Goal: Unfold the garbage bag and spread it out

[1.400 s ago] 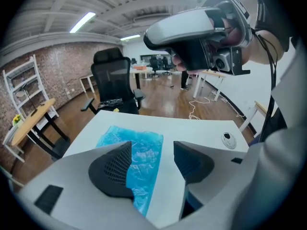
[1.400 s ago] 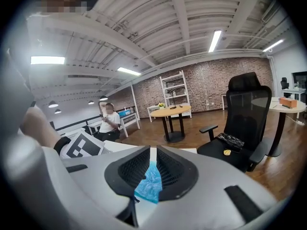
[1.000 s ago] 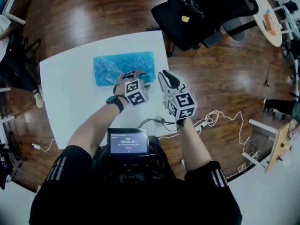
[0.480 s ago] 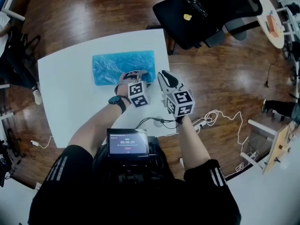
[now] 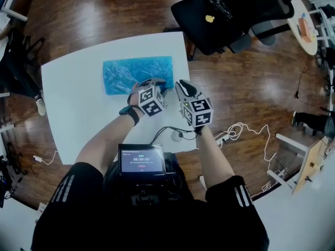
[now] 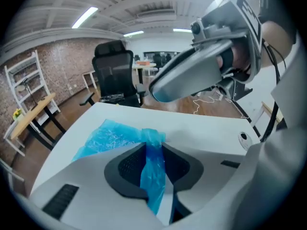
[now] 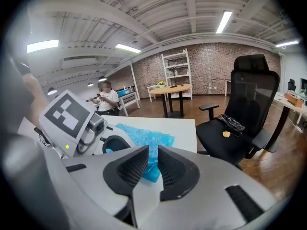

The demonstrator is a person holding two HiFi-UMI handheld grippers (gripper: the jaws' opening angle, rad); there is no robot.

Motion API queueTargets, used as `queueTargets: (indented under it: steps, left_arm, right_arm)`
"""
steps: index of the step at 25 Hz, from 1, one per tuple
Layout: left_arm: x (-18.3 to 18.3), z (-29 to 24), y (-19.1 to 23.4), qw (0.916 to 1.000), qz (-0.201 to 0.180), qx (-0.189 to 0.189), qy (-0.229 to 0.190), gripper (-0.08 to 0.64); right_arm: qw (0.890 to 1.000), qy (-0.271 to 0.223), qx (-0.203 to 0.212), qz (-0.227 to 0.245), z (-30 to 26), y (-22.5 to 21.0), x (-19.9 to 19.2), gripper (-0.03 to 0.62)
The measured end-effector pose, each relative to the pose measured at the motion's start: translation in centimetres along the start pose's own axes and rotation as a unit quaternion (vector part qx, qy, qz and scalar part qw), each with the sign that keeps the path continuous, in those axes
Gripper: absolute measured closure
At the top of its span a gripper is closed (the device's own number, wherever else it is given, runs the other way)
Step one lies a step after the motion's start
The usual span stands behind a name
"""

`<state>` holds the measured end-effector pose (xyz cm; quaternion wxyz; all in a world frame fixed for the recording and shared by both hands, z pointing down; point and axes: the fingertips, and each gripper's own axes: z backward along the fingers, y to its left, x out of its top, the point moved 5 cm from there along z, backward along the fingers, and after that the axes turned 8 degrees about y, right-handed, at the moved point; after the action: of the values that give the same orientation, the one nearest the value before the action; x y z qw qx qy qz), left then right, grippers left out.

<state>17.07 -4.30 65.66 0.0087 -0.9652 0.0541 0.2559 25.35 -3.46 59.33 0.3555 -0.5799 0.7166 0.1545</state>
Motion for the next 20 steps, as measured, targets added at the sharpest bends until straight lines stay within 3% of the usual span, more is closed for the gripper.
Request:
queueTargets:
  steps: [9,20]
  left_arm:
    - [0.1,2.5,2.0,0.9946,0.076,-0.009,-0.071,0.532]
    - [-0.1,4.0,3.1,0.9861,0.119,-0.001,-0.116,0.555]
  right_arm:
    - [0.991,0.092,0.004,0.094,-4.0,0.7,-1.7,0.507]
    - [0.981,0.134,0.002,0.138,-6.9,0.9,-1.4,0.505]
